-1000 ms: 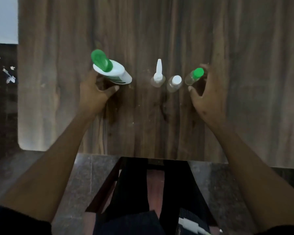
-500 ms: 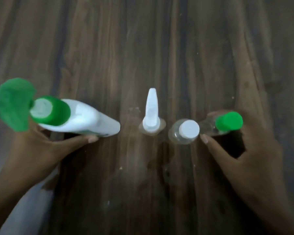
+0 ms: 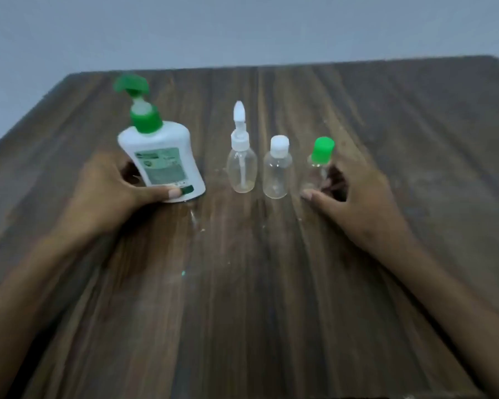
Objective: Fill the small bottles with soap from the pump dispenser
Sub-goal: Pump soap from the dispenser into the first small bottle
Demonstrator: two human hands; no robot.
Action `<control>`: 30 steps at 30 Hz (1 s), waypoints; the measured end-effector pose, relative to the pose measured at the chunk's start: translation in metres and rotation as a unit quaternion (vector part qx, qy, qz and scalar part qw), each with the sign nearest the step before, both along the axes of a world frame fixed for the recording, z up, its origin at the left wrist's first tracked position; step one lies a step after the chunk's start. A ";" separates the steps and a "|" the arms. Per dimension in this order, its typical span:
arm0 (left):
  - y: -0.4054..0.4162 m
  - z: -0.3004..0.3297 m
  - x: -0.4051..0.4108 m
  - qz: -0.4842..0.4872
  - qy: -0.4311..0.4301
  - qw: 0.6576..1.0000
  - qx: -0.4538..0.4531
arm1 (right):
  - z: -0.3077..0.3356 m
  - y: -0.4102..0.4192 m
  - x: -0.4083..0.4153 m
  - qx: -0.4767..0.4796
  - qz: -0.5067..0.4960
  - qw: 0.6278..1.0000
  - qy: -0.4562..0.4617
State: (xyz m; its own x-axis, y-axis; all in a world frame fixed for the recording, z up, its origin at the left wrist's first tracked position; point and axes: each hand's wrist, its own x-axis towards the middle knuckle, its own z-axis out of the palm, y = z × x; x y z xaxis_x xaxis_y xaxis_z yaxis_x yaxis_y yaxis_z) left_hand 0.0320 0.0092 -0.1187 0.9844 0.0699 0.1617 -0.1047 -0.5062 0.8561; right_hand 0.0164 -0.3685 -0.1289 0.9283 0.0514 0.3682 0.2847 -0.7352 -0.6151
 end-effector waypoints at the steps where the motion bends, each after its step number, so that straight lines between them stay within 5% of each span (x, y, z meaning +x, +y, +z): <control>1: -0.009 0.007 -0.009 -0.014 -0.017 1.000 0.002 | -0.001 0.000 0.003 0.001 0.007 1.000 -0.003; 18: -0.007 0.017 -0.022 -0.031 -0.065 0.994 0.085 | 0.008 0.005 -0.004 -0.089 0.021 0.995 -0.029; 30: -0.020 0.014 -0.020 -0.072 -0.080 0.992 0.071 | 0.013 0.012 -0.015 0.056 0.034 0.998 -0.001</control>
State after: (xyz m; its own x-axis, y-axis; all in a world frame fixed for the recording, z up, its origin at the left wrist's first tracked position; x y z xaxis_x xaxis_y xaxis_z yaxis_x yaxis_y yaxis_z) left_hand 0.0124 -0.0106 -0.1051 0.9432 -0.1044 0.3155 -0.3140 -0.5906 0.7433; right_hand 0.0017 -0.3566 -0.1163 0.9232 0.0721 0.3775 0.3330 -0.6405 -0.6920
